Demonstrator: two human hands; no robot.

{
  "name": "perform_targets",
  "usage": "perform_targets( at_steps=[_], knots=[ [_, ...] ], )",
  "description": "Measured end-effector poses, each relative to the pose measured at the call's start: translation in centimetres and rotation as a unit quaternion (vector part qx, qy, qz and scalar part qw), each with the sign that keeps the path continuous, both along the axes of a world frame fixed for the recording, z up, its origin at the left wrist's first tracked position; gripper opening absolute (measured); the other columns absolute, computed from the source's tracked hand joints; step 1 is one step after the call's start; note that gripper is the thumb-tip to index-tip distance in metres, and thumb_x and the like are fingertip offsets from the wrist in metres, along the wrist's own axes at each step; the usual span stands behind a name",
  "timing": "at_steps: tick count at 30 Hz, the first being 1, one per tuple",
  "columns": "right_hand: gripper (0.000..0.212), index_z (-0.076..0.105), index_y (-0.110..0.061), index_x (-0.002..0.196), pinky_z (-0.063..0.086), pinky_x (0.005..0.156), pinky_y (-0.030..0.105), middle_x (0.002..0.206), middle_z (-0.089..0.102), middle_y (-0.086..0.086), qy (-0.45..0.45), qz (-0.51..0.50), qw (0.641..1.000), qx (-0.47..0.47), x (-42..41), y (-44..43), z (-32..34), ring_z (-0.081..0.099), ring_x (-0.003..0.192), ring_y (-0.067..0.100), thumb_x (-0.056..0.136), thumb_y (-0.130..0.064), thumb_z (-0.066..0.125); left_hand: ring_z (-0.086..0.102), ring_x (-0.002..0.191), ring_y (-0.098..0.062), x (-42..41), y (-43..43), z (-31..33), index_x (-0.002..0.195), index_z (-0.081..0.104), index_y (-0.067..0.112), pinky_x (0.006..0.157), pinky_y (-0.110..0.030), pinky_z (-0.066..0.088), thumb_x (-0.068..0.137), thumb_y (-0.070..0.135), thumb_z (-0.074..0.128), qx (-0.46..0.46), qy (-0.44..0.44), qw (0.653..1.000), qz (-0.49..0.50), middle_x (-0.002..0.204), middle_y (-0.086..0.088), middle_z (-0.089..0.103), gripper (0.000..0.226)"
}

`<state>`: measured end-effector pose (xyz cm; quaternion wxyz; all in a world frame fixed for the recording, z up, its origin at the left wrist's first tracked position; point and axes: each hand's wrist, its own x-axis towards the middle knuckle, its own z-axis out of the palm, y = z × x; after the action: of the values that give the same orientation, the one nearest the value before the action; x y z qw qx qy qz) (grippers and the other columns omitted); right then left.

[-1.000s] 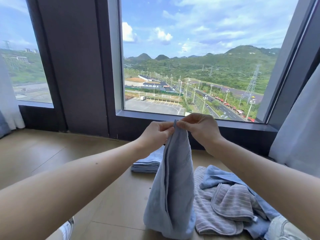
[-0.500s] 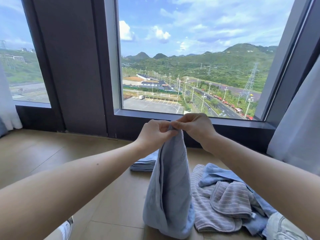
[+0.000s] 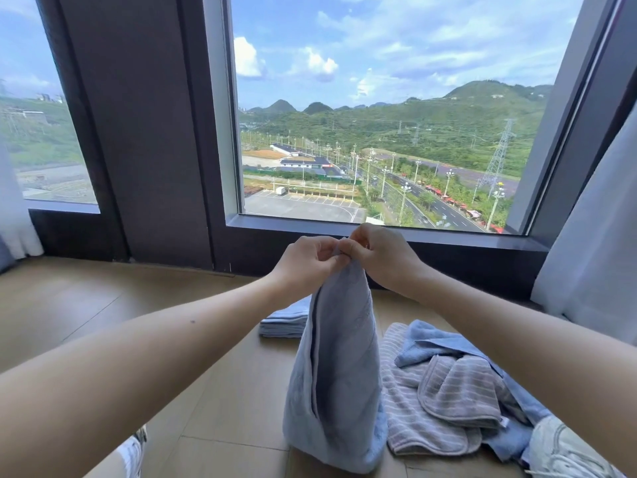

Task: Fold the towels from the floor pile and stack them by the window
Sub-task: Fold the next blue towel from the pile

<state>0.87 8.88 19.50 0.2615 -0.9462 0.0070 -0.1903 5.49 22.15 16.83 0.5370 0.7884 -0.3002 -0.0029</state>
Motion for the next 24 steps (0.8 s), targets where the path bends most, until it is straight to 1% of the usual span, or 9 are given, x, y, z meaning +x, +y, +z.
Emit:
perform_targets(
  at_steps=[4, 7, 9, 11, 13, 16, 20, 22, 24],
  knots=[
    [0.028, 0.052, -0.011, 0.104, 0.036, 0.071, 0.027, 0.087, 0.054, 0.001, -0.018, -0.029, 0.998, 0.051, 0.1, 0.2, 0.2, 0.050, 0.083, 0.018, 0.098, -0.035, 0.042, 0.062, 0.095, -0.017, 0.1, 0.5, -1.3, 0.105, 0.062, 0.020, 0.085, -0.031, 0.050, 0.076, 0.016, 0.065, 0.202, -0.022, 0.979, 0.031, 0.097, 0.001, 0.068, 0.029],
    [0.030, 0.051, -0.008, 0.109, 0.036, 0.072, 0.028, 0.090, 0.053, 0.000, -0.050, -0.056, 0.991, 0.115, 0.4, -0.4, 1.0, 0.050, 0.086, 0.017, 0.099, -0.035, 0.041, 0.059, 0.093, -0.025, 0.1, 1.1, -2.8, 0.091, 0.059, 0.016, 0.077, -0.026, 0.044, 0.077, 0.008, 0.054, 0.281, -0.035, 0.958, 0.050, 0.093, -0.002, 0.065, 0.017],
    [0.023, 0.050, -0.009, 0.106, 0.038, 0.071, 0.030, 0.089, 0.053, 0.002, -0.067, -0.070, 0.989, 0.115, 0.3, -1.1, 1.1, 0.050, 0.084, 0.019, 0.097, -0.031, 0.046, 0.055, 0.082, -0.024, 0.4, 1.4, -2.8, 0.082, 0.055, 0.017, 0.061, -0.024, 0.040, 0.078, 0.005, 0.047, 0.268, -0.043, 0.961, 0.060, 0.081, -0.002, 0.061, 0.015],
    [0.014, 0.050, -0.013, 0.101, 0.046, 0.072, 0.035, 0.086, 0.056, 0.005, -0.078, -0.076, 0.990, 0.089, 0.0, -2.0, 0.8, 0.054, 0.080, 0.022, 0.096, -0.025, 0.050, 0.052, 0.075, -0.020, 0.8, 1.7, -2.2, 0.085, 0.058, 0.013, 0.056, -0.019, 0.038, 0.081, 0.006, 0.047, 0.241, -0.050, 0.967, 0.065, 0.077, -0.002, 0.059, 0.014],
    [0.008, 0.051, -0.016, 0.099, 0.047, 0.073, 0.038, 0.082, 0.057, 0.006, -0.076, -0.087, 0.992, 0.053, -0.2, -2.9, 0.7, 0.055, 0.077, 0.024, 0.095, -0.023, 0.050, 0.055, 0.076, -0.017, 1.1, 2.0, -1.7, 0.095, 0.062, 0.012, 0.058, -0.015, 0.040, 0.084, 0.009, 0.049, 0.224, -0.053, 0.971, 0.061, 0.085, -0.003, 0.063, 0.017],
    [0.003, 0.053, -0.022, 0.095, 0.043, 0.064, 0.031, 0.078, 0.059, 0.005, -0.074, -0.122, 0.989, 0.037, -0.3, -3.7, 0.7, 0.055, 0.069, 0.023, 0.096, -0.023, 0.050, 0.058, 0.082, -0.016, 1.3, 2.5, -1.5, 0.104, 0.061, 0.015, 0.060, -0.014, 0.043, 0.087, 0.011, 0.051, 0.221, -0.058, 0.973, 0.047, 0.093, -0.002, 0.064, 0.020],
    [0.006, 0.055, -0.020, 0.096, 0.038, 0.063, 0.029, 0.079, 0.058, 0.006, -0.076, -0.139, 0.985, 0.069, -0.1, -3.6, 0.7, 0.052, 0.065, 0.020, 0.095, -0.018, 0.050, 0.055, 0.072, -0.017, 1.4, 2.7, -1.8, 0.117, 0.043, 0.019, 0.062, -0.023, 0.043, 0.091, 0.010, 0.048, 0.244, -0.094, 0.965, 0.005, 0.087, -0.006, 0.061, 0.028],
    [0.006, 0.056, -0.019, 0.095, 0.044, 0.063, 0.031, 0.083, 0.059, 0.007, -0.078, -0.141, 0.983, 0.088, 0.1, -3.6, 0.8, 0.057, 0.068, 0.023, 0.094, -0.015, 0.051, 0.053, 0.068, -0.016, 1.4, 3.1, -2.0, 0.120, 0.038, 0.022, 0.062, -0.022, 0.044, 0.092, 0.011, 0.048, 0.242, -0.122, 0.962, -0.012, 0.086, -0.005, 0.060, 0.032],
    [0.009, 0.056, -0.019, 0.088, 0.052, 0.061, 0.032, 0.087, 0.060, 0.007, -0.076, -0.142, 0.977, 0.139, 0.1, -3.9, 0.8, 0.063, 0.062, 0.021, 0.093, -0.011, 0.054, 0.051, 0.066, -0.013, 1.6, 3.4, -2.1, 0.116, 0.046, 0.025, 0.065, -0.022, 0.046, 0.092, 0.011, 0.051, 0.220, -0.133, 0.966, -0.008, 0.091, -0.005, 0.062, 0.028]
  ],
)
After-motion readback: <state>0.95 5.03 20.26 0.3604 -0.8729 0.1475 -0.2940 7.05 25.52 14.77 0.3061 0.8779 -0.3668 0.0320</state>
